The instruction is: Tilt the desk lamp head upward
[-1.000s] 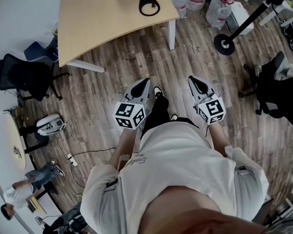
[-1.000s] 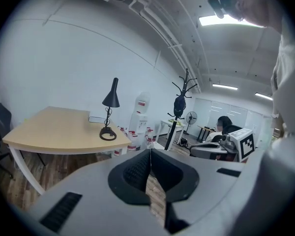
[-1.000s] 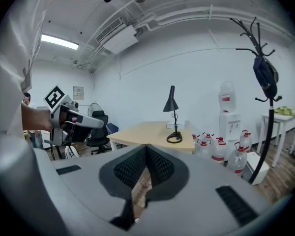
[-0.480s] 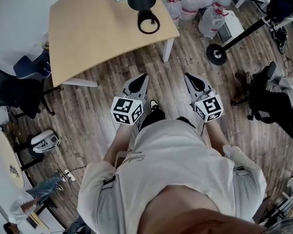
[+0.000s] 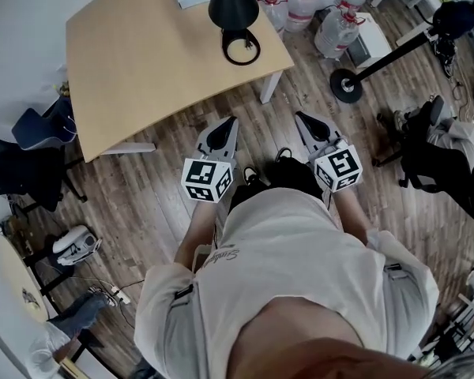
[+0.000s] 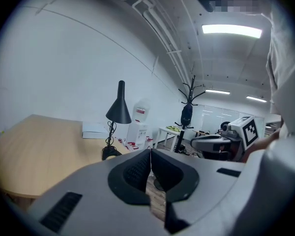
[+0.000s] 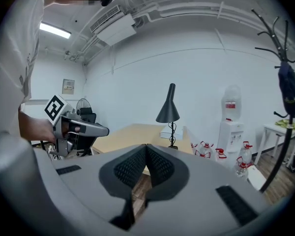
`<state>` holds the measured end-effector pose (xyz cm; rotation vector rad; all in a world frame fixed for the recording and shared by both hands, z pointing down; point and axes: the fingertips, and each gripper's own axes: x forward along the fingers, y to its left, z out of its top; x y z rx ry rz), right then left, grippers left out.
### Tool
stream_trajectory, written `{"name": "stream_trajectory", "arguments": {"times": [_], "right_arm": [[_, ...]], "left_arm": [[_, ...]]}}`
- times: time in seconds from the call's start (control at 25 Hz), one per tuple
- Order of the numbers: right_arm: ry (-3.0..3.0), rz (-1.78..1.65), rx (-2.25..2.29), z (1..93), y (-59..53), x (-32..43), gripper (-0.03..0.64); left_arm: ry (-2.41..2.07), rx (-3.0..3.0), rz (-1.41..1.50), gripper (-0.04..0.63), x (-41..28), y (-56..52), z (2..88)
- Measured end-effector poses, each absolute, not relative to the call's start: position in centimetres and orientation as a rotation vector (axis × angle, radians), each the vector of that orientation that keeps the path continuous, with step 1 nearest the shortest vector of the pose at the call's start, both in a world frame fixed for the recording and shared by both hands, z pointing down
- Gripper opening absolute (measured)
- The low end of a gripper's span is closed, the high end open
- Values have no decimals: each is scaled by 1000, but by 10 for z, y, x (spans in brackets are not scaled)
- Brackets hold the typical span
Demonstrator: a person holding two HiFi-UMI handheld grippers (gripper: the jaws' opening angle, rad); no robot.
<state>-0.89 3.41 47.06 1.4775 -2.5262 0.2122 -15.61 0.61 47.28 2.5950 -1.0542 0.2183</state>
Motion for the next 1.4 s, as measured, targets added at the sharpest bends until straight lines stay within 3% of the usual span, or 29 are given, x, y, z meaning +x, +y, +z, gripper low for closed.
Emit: {"name": "stream_trajectory", "arguments": {"times": [0.52,0.96,1.4], "right_arm": [[-2557,336,1430,507,-78,28,-5],[-2597,386,1213,550,-197,60,-5],[-2475,483,753,657,-243,27,-5]], "left_arm": [[-1217,2508,239,15,-148,-85,465],[-1303,2459,299,15,-95,-181,481],[-1389,2364,360,15,-77,-227,519]]}}
